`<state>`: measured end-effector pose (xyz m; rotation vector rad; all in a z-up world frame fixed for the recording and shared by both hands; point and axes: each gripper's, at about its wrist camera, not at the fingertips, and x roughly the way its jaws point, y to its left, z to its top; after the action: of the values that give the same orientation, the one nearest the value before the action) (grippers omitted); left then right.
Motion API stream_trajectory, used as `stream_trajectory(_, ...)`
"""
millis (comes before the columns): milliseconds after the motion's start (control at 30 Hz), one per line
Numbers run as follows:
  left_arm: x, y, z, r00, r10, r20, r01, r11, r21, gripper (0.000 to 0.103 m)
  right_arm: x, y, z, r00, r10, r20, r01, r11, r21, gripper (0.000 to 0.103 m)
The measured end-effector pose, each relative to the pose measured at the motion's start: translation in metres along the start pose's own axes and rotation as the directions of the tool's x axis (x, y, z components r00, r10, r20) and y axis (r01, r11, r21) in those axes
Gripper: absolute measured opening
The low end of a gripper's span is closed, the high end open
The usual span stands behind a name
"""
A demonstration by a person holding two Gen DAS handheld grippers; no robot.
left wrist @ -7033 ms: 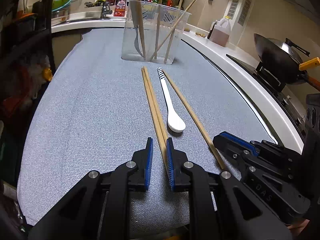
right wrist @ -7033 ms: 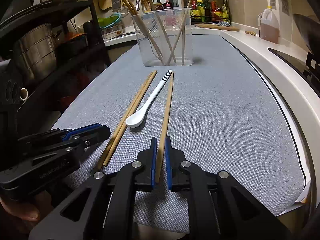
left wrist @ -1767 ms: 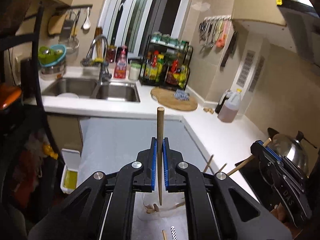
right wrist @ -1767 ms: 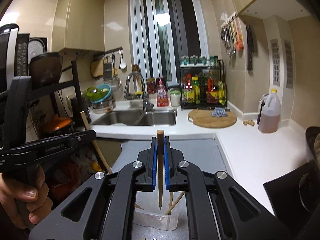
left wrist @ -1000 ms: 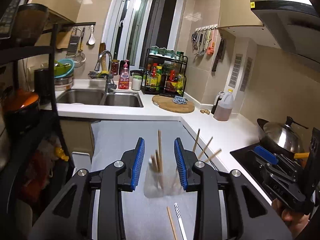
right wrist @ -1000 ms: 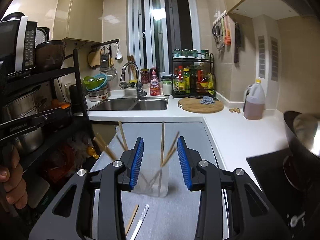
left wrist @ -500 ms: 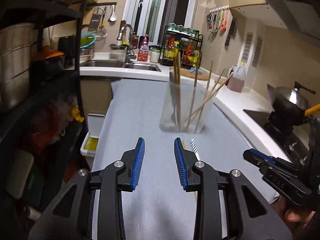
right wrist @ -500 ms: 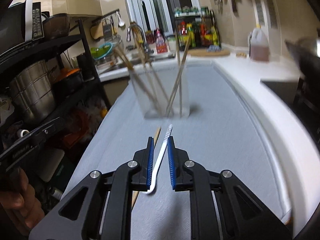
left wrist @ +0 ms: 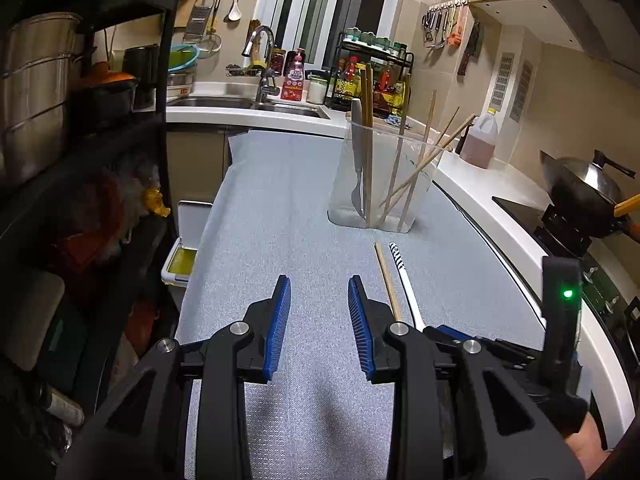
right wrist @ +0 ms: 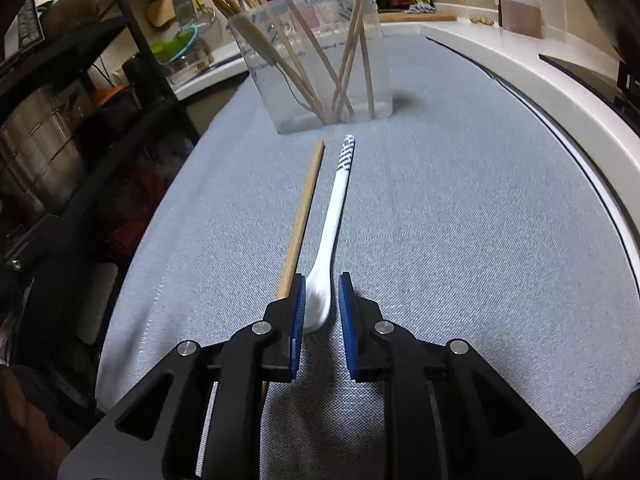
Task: Organize utensils
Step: 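Grasp the white spoon handle with the right gripper while the left gripper approaches the last chopstick, then grasp the last wooden chopstick with the left gripper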
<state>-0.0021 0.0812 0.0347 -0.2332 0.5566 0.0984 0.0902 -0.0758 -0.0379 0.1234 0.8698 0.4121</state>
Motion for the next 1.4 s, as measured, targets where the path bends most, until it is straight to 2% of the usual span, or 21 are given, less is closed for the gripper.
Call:
stream_trajectory(433,0.005,-0.005,-0.005,1.0,-0.016,-0.018,0.016,1.0,-0.002,0.03,0.0,0.016,-0.01,1.0,-0.005,-0.014,0.004,0.999,-0.041,0.02)
stream_trajectory(533,0.008,-0.007,-0.007,0.999,-0.019,-0.026,0.019,1.0,0.003,0.03,-0.001,0.014,-0.01,1.0,-0.003,-0.02,0.002,1.0,-0.03,0.016)
stream_trajectory(667,0.015,-0.011,-0.014,0.998,-0.031,-0.052,0.032,0.999,0.011,0.03,-0.004,0.003,-0.009,1.0,-0.004,-0.027,0.005,1.0,0.018,0.009)
stream_trajectory(867,0.032,-0.022,-0.027,0.991,-0.081,-0.106,0.083,0.997,0.008,0.03,-0.017,-0.02,-0.013,1.0,-0.009,-0.007,0.009,0.999,0.046,0.009)
stream_trajectory(1033,0.051,-0.036,-0.041,0.978,-0.131,-0.165,0.13,0.991,-0.013,0.03,-0.03,-0.043,-0.019,0.998,-0.053,0.032,0.052,0.998,0.044,0.009)
stream_trajectory(1100,0.059,-0.047,-0.048,0.975,-0.119,-0.185,0.123,0.992,0.006,0.031,-0.034,-0.049,-0.021,0.996,-0.074,0.048,0.073,0.997,0.036,0.009)
stream_trajectory(1233,0.068,-0.069,-0.059,0.973,-0.094,-0.209,0.109,0.992,0.061,0.039,-0.037,-0.058,-0.027,0.995,-0.084,0.055,0.083,0.996,0.015,0.009)
stream_trajectory(1333,0.074,-0.083,-0.067,0.976,-0.008,-0.219,0.041,0.989,0.144,0.039,-0.04,-0.058,-0.03,0.995,-0.077,0.064,0.078,0.997,-0.013,0.01)
stream_trajectory(1400,0.074,-0.086,-0.068,0.977,0.01,-0.212,0.028,0.984,0.173,0.039,-0.04,-0.058,-0.031,0.996,-0.069,0.062,0.07,0.997,-0.018,0.011)
